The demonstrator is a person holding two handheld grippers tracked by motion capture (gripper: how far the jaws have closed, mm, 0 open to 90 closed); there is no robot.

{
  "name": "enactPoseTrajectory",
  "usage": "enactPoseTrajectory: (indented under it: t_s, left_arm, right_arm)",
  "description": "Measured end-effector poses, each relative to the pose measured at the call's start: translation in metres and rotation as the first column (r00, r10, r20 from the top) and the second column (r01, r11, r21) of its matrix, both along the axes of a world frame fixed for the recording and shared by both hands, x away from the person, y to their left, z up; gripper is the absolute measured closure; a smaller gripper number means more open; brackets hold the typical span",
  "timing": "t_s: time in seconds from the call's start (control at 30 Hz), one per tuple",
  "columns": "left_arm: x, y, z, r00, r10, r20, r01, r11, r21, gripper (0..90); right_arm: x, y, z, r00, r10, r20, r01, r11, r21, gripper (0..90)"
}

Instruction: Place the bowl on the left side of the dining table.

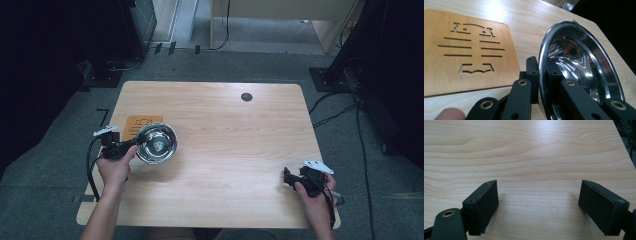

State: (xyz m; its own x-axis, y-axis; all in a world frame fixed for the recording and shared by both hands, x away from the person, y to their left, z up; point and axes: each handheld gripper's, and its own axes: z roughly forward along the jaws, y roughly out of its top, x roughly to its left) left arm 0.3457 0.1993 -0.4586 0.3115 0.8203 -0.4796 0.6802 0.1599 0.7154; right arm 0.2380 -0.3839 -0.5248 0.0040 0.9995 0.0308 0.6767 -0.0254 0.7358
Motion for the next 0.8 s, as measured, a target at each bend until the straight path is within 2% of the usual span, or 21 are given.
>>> enactPoseTrajectory:
  t_s: [0.5, 0.63, 0.8]
  left_arm:
    - [0.014, 0.005, -0.001, 0.9981, 0.062, -0.002, -0.062, 0.9980, -0.010, 84.7]
    - [0.017, 0.006, -0.003, 0.9974, 0.071, -0.012, -0.071, 0.9966, -0.042, 84.7]
    - [0.022, 0.009, -0.005, 0.9950, 0.097, -0.021, -0.098, 0.9938, -0.051, 84.7]
  right_arm:
    - [0.000, 0.000, 0.000, 1.0000, 0.000, 0.000, 0.000, 1.000, 0.000, 15.9]
    - [0.000, 0.000, 0.000, 1.0000, 0.000, 0.000, 0.000, 1.000, 0.000, 15.9]
    - [0.000, 0.000, 0.000, 1.0000, 0.000, 0.000, 0.000, 1.000, 0.000, 15.9]
